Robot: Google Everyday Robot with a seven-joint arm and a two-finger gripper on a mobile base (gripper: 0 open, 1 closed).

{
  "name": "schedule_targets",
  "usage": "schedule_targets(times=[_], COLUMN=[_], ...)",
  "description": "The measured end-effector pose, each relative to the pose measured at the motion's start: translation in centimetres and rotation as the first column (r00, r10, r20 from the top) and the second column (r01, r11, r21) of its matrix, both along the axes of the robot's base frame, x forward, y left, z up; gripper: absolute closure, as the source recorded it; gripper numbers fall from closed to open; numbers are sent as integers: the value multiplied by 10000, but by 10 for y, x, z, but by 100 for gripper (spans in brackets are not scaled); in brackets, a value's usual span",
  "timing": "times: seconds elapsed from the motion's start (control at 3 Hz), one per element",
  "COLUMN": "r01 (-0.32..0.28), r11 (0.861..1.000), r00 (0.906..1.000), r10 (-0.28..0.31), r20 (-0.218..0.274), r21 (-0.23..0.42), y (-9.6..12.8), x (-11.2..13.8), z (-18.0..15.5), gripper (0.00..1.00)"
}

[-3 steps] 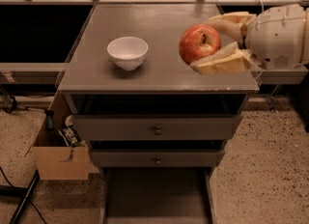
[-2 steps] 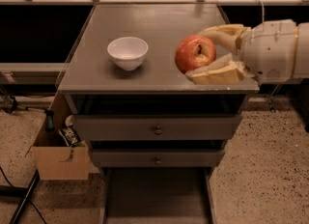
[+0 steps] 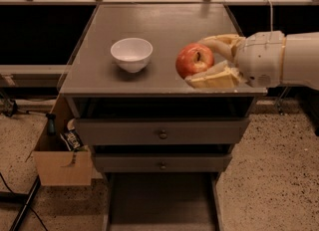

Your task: Pick apple from bottom drawer and place on counter

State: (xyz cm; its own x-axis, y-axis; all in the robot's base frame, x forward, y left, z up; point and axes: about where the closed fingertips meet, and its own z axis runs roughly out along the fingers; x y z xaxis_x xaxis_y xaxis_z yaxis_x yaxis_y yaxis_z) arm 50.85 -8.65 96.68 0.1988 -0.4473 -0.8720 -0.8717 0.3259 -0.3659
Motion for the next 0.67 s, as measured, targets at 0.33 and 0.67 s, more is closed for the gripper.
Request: schedule_targets(times=[0.33, 0.67], r01=[66, 283], r11=[9999, 9977], r00=[9996, 9979], r10=[-70, -319], r20=[-258, -564], r21=[-130, -623], y=[0, -3], x=[29, 68], z=[-12, -24], gripper=[100, 100])
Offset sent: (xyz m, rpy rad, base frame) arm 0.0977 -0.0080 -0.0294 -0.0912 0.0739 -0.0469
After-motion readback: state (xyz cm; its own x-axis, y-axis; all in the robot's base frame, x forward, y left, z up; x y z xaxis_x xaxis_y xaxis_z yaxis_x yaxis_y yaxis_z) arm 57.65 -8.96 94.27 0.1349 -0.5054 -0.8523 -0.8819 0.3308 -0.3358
